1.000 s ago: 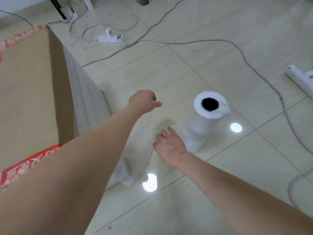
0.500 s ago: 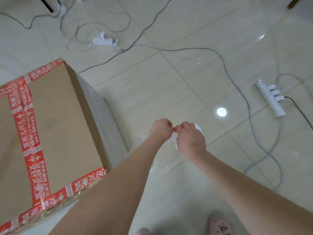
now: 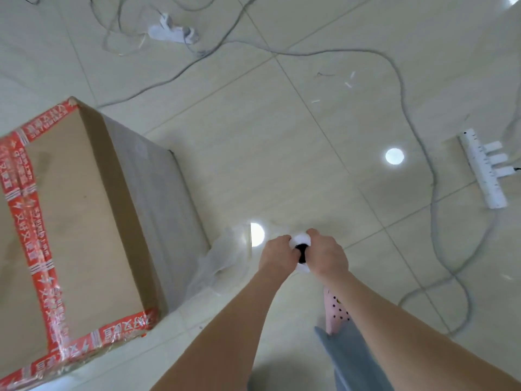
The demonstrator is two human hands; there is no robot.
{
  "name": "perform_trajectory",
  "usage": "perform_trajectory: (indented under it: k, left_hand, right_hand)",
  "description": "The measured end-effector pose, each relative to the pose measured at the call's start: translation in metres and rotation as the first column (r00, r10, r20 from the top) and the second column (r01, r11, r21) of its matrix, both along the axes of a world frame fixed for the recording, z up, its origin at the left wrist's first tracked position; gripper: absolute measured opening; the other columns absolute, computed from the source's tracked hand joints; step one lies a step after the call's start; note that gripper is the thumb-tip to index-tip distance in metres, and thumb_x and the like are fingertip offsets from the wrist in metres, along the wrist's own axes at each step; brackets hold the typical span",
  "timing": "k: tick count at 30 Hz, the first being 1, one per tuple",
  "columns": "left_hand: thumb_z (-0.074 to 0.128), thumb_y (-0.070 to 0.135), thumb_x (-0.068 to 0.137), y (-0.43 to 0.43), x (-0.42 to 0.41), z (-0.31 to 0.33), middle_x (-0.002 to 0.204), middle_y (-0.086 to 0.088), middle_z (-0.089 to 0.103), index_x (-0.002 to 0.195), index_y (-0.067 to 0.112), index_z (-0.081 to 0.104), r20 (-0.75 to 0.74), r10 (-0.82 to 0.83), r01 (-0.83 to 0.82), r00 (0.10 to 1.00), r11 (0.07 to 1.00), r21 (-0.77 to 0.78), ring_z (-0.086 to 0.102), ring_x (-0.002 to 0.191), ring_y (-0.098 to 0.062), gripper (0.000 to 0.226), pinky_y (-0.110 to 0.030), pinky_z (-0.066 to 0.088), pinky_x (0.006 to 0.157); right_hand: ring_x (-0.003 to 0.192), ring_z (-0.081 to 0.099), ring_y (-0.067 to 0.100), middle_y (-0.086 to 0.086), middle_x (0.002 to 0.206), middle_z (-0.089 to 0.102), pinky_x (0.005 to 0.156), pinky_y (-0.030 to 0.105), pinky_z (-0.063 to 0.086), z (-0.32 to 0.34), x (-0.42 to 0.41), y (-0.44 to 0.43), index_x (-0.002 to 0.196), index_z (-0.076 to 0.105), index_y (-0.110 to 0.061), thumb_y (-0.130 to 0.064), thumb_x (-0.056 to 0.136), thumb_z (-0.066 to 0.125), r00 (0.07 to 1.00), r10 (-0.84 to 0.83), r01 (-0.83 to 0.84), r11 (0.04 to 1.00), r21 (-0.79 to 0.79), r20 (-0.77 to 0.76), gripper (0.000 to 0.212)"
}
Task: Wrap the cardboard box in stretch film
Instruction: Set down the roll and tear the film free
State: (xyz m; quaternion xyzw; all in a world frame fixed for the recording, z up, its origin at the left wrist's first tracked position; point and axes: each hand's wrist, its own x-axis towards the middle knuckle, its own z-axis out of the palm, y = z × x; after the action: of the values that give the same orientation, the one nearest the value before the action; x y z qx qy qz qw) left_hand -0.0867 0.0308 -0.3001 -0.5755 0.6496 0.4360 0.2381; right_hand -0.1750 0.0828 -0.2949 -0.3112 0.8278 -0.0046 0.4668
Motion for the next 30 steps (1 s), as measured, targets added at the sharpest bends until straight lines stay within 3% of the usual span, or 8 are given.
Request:
perform_trajectory:
  k: [5, 13, 18, 21, 24, 27, 30]
  left_hand:
    - [0.048, 0.015, 0.087, -0.029, -0.027, 0.009, 0.097, -0.011, 0.069, 0.102, 0.009, 0.065, 0.030, 0.050, -0.050, 0.998, 0.999, 0.018, 0.067, 0.080, -0.030, 0.023, -0.038, 0.056, 0.077]
    - [0.050, 0.013, 0.086, -0.100, -0.078, 0.018, 0.092, -0.013, 0.070, 0.101, 0.009, 0.065, -0.017, 0.111, -0.112, 0.994, 0.993, -0.027, 0.069, 0.079, -0.032, 0.022, -0.040, 0.058, 0.072]
    - [0.053, 0.015, 0.084, -0.140, -0.107, 0.006, 0.095, -0.013, 0.069, 0.103, 0.009, 0.064, -0.054, 0.108, -0.110, 0.993, 0.993, -0.033, 0.068, 0.084, -0.030, 0.023, -0.034, 0.053, 0.070]
    - [0.054, 0.017, 0.086, -0.148, -0.114, -0.001, 0.099, -0.011, 0.069, 0.108, 0.012, 0.064, -0.094, 0.166, -0.170, 0.982, 0.985, -0.028, 0.068, 0.086, -0.030, 0.025, -0.036, 0.056, 0.075]
    - [0.057, 0.022, 0.091, -0.144, -0.117, -0.005, 0.117, -0.009, 0.065, 0.128, 0.014, 0.056, -0.185, 0.276, -0.281, 0.943, 0.960, -0.001, 0.067, 0.096, -0.031, 0.038, -0.040, 0.054, 0.085]
    - [0.056, 0.023, 0.094, -0.137, -0.115, -0.007, 0.131, -0.005, 0.058, 0.139, 0.015, 0.046, -0.217, 0.323, -0.332, 0.921, 0.943, -0.008, 0.064, 0.106, -0.028, 0.047, -0.035, 0.049, 0.094]
    - [0.050, 0.021, 0.096, -0.128, -0.112, -0.005, 0.132, -0.005, 0.058, 0.138, 0.015, 0.047, -0.207, 0.383, -0.397, 0.900, 0.917, -0.031, 0.063, 0.107, -0.027, 0.043, -0.035, 0.048, 0.096]
  right_hand:
    - [0.099, 0.061, 0.031, 0.012, 0.108, 0.064, 0.068, 0.028, 0.039, 0.013, -0.027, -0.028, 0.114, 0.054, -0.012, -0.020, 0.086, 0.056, 0.999, 0.025, -0.023, 0.999, -0.029, 0.046, 0.029]
    - [0.106, 0.058, 0.035, 0.016, 0.115, 0.062, 0.074, 0.031, 0.040, 0.032, -0.082, -0.104, 0.121, 0.054, -0.011, -0.011, 0.086, 0.052, 0.992, 0.109, -0.112, 0.993, -0.046, -0.062, 0.035]
    - [0.097, 0.060, 0.033, 0.011, 0.104, 0.064, 0.068, 0.030, 0.038, 0.010, -0.108, -0.141, 0.109, 0.055, -0.012, -0.014, 0.089, 0.048, 0.983, 0.124, -0.133, 0.989, -0.057, -0.136, 0.021]
    - [0.100, 0.060, 0.033, 0.014, 0.110, 0.063, 0.070, 0.031, 0.037, -0.005, -0.119, -0.151, 0.123, 0.050, -0.016, -0.018, 0.094, 0.044, 0.969, 0.151, -0.164, 0.985, -0.051, -0.196, 0.030]
    - [0.108, 0.057, 0.033, 0.014, 0.119, 0.059, 0.077, 0.034, 0.039, -0.015, -0.128, -0.153, 0.139, 0.037, -0.020, -0.025, 0.099, 0.038, 0.965, 0.142, -0.154, 0.987, -0.038, -0.221, 0.040]
    - [0.113, 0.054, 0.034, 0.013, 0.128, 0.053, 0.082, 0.037, 0.040, -0.020, -0.131, -0.156, 0.144, 0.028, -0.019, -0.027, 0.099, 0.038, 0.975, 0.117, -0.126, 0.991, -0.035, -0.188, 0.047]
    - [0.120, 0.047, 0.033, 0.011, 0.137, 0.043, 0.080, 0.036, 0.038, -0.015, -0.128, -0.153, 0.146, 0.024, -0.018, -0.028, 0.099, 0.040, 0.972, 0.160, -0.167, 0.986, -0.025, -0.171, 0.051]
